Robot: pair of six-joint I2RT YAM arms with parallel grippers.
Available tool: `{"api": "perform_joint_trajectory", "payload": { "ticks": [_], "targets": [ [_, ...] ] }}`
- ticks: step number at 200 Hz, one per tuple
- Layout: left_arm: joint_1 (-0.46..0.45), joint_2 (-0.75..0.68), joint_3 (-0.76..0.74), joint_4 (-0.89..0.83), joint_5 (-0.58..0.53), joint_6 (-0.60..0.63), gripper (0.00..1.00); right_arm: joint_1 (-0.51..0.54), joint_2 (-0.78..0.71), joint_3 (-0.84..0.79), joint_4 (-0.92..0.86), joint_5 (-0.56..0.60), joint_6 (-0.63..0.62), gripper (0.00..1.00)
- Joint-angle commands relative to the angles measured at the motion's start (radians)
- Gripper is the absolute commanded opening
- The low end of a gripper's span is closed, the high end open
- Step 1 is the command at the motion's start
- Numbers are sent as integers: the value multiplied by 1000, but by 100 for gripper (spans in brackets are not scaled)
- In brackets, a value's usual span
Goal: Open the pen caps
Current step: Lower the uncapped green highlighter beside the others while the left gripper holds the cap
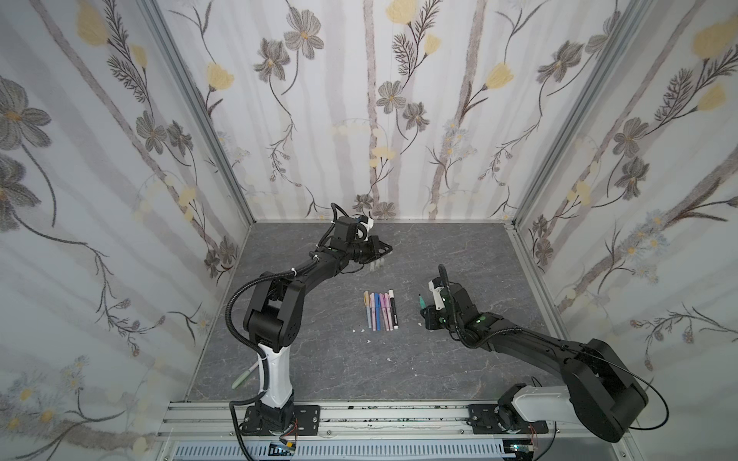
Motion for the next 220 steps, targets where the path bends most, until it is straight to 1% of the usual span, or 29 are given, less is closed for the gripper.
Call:
{"api": "perform_joint_trajectory", "payload": {
  "ticks": [1,49,52,62,95,119,159,220],
  "targets": [
    [41,-31,-42,-24,-13,40,0,1,45,41,-68,97,16,0],
    [116,-73,-160,-20,-17,76,0,1,154,136,-172,240,-5,0],
    [120,-75,-165,-20,-18,78,0,1,161,165,-181,246,-9,0],
    [129,-75,-179,-20,-20,85,0,1,184,190,-197,265,-14,0],
    [164,-64,-209,-6,-11,94,0,1,241,239,-226,286,-20,1],
    [181,-42,-201,3,0,97,0,1,279,250,-236,314,-19,2],
    [183,33,-131,-50,-29,136,0,1,304,270,-257,324,-11,7],
    [182,60,-137,-34,-26,131,0,4,329,284,-272,342,-9,10]
  ]
}}
